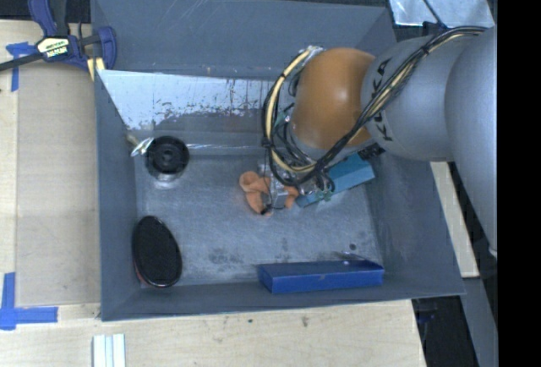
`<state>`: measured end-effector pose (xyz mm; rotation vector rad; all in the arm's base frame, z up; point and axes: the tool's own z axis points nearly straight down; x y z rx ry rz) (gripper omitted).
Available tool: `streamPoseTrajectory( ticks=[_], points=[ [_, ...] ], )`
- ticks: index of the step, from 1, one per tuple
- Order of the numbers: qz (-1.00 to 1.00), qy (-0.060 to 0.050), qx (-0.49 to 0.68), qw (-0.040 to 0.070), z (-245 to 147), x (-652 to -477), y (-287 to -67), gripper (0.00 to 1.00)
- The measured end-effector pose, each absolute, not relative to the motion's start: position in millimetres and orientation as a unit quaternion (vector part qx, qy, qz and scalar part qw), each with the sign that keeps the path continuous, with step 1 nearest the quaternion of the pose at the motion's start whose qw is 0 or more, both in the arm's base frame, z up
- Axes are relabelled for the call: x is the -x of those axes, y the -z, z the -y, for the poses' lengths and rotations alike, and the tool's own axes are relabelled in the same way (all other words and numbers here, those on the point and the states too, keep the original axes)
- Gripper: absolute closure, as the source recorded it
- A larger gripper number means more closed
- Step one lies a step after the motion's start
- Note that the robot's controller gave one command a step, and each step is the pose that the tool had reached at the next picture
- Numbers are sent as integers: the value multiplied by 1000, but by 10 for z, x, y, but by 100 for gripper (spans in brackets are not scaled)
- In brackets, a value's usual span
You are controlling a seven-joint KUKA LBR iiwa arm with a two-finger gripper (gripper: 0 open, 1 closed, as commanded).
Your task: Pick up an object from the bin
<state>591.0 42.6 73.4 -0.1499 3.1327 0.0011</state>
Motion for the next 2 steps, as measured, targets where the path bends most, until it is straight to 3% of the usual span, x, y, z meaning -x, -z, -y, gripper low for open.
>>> streamPoseTrajectory(
  ticks=[1, 2],
  points=[
    [-999, 0, 48, 3, -426, -5910, -734, 100],
    [-1000, 0, 23, 5, -220, -5905, -2402, 100]
  ],
)
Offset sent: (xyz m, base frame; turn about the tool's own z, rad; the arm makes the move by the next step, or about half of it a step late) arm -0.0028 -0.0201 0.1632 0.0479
